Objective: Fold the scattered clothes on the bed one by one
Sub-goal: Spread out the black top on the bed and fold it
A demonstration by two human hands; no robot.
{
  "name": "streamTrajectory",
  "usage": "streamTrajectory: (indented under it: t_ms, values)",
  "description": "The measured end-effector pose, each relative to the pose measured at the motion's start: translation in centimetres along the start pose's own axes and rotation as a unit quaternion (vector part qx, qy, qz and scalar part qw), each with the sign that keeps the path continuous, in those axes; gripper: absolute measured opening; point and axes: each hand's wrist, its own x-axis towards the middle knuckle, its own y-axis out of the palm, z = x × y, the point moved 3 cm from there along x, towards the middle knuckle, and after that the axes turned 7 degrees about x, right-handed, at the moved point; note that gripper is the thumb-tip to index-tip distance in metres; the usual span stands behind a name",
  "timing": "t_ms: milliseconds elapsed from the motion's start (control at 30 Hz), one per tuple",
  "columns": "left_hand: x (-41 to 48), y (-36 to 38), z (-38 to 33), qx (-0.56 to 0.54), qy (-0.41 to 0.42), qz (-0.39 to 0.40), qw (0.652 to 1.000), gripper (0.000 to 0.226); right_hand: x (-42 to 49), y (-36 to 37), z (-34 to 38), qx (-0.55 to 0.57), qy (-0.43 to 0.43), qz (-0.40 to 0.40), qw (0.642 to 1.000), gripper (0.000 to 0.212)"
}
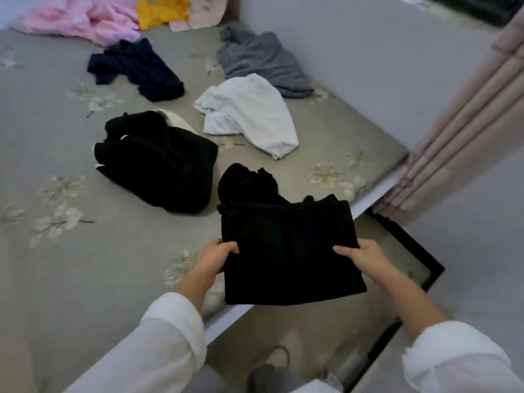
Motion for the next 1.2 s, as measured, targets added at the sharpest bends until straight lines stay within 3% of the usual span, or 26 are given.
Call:
streamTrajectory:
  t_ms: [133,300,567,867,1200]
  values:
    - [1.4,8.1,-4.5,0.013,0.032,0.028,0.999,0.046,1.8,-8.1,-0.9,0.044,0.013,-0.048,0.998,0.008]
    - [3.5,14.8,-10.1,0.063,0.064,0.048,0.995,0.021,4.9,-14.2,-1.0,0.080,0.023,-0.072,0.994,0.016]
    - [13.4,22.7,-20.4,0.039,0.050,0.052,0.997,0.028,16.0,-20.8,2.2,0.126,0.016,-0.107,0.986,0.027]
    - [30.6,32.3,-32.7,0.054,0.046,0.006,0.997,0.025,35.2,-26.6,7.9,0.165,0.026,-0.132,0.977,0.016]
    - [44.8,41.3,-43.0,0.171,0.112,-0.037,0.978,0.027,50.4,-31.0,9.2,0.233,0.126,-0.150,0.953,0.021]
